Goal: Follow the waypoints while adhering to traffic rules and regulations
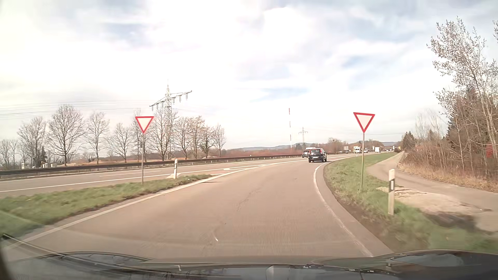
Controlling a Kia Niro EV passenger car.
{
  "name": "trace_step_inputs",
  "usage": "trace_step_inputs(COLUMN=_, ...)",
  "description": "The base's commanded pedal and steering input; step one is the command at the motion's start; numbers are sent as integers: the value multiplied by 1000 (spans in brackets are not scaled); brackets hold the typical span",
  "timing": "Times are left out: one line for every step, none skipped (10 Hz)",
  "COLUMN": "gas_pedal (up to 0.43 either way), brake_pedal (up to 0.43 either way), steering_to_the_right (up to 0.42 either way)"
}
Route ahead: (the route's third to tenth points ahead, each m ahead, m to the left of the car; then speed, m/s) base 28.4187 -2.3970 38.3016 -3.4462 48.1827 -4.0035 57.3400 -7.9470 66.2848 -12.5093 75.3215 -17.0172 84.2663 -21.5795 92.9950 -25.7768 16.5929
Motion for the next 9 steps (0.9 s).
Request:
trace_step_inputs(gas_pedal=189, brake_pedal=0, steering_to_the_right=50)
trace_step_inputs(gas_pedal=189, brake_pedal=0, steering_to_the_right=51)
trace_step_inputs(gas_pedal=189, brake_pedal=0, steering_to_the_right=51)
trace_step_inputs(gas_pedal=189, brake_pedal=0, steering_to_the_right=52)
trace_step_inputs(gas_pedal=189, brake_pedal=0, steering_to_the_right=53)
trace_step_inputs(gas_pedal=189, brake_pedal=0, steering_to_the_right=54)
trace_step_inputs(gas_pedal=189, brake_pedal=0, steering_to_the_right=54)
trace_step_inputs(gas_pedal=197, brake_pedal=0, steering_to_the_right=55)
trace_step_inputs(gas_pedal=197, brake_pedal=0, steering_to_the_right=55)
